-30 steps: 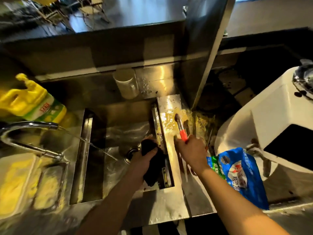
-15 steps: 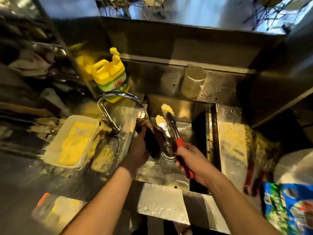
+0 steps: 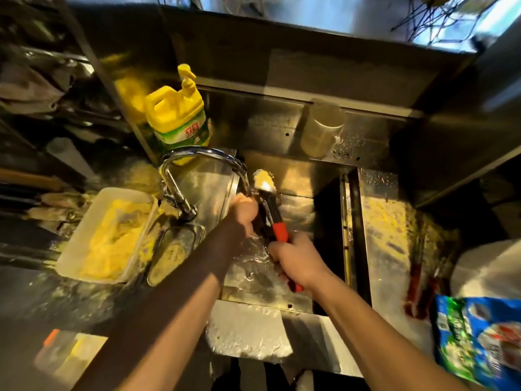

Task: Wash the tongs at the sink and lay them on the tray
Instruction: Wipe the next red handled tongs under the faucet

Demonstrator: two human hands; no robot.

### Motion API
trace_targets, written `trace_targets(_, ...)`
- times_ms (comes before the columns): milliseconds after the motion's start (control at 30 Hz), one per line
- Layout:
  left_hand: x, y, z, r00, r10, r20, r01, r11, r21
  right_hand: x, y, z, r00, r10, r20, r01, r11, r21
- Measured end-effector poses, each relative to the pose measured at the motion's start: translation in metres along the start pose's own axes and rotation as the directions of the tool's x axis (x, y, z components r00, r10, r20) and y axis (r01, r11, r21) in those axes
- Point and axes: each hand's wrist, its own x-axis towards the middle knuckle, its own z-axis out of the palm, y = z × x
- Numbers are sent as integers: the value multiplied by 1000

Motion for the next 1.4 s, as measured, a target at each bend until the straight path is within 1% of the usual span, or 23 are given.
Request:
trace_targets(33,4,1,0,1000,12,-24,-11,1000,29,0,0,0,1000,27,15,-27,1000,7)
trace_targets(133,4,6,8,1000,-4,-21,3,998,-61,6,-5,-3,998,56,-38,-54,996,71)
trace_targets(167,7,6,11,1000,-7,-30,6,999,-32,8,-7,-2,998,57,-37,-54,995,89)
trace_targets(233,14,3,15,998,-42,-50,39,997,-66,7,-7,-1,996,87,-7,-86,989,121)
trace_targets(267,11,6,16,998,-44,-55,37,993,-115,8,-8,-1,996,92,-7,-90,989,119)
trace_targets(300,15,4,17,998,-28,-59,22,994,-110,8,-7,-3,996,86,-24,-83,991,109)
trace_targets(367,22,-2,21,995,-10,-98,8,1000,-28,9,-3,-6,997,67,-32,-64,996,67)
trace_targets(400,21,-7,23,994,-7,-107,3,999,-41,8,-2,-5,997,74,-24,-72,996,51)
trace_targets(467,20,-11,26,996,-26,-80,14,989,-145,8,-2,-7,998,64,-28,-63,998,29)
trace_targets(533,24,-12,26,995,-65,-77,53,987,-152,10,1,-10,997,72,-25,-71,997,29)
trace_targets(667,21,-13,19,992,-78,-98,58,981,-187,12,3,-8,994,112,-10,-112,993,28)
trace_targets(733,28,-14,17,989,-88,-121,71,988,-139,12,6,-8,991,131,5,-131,991,27)
trace_targets(800,29,-13,14,988,-47,-148,44,999,-23,13,4,-5,987,160,27,-161,987,30)
trace_targets(867,33,-11,11,991,-49,-124,38,995,-91,14,3,-3,990,142,7,-142,989,45)
trace_targets(933,36,-12,12,987,-65,-144,63,998,-15,13,3,-2,991,131,30,-132,990,52)
trace_targets(967,40,-15,11,982,-67,-174,63,998,-27,13,0,0,989,141,51,-144,988,51)
trace_targets(1067,36,-13,10,981,-121,-154,99,985,-144,12,-6,0,994,107,29,-108,994,32)
trace_targets(1133,41,-11,6,981,-91,-171,66,987,-147,2,-2,-9,992,99,79,-102,994,39)
trace_targets(1167,45,-11,0,976,-52,-213,18,987,-158,-6,3,-15,987,110,113,-115,993,40)
trace_targets(1233,46,-5,-14,959,10,-282,-79,969,-234,-21,15,-34,988,114,104,-121,991,64)
trace_targets(1267,44,-4,-20,971,41,-236,-106,957,-270,-25,19,-42,993,112,49,-115,991,69)
trace_targets(1333,33,-10,-23,995,104,4,-97,943,-319,-21,18,-48,995,84,-54,-84,996,0)
trace_targets(1400,22,-13,-21,994,60,96,-22,933,-359,-14,14,-42,995,11,-103,-27,988,-153)
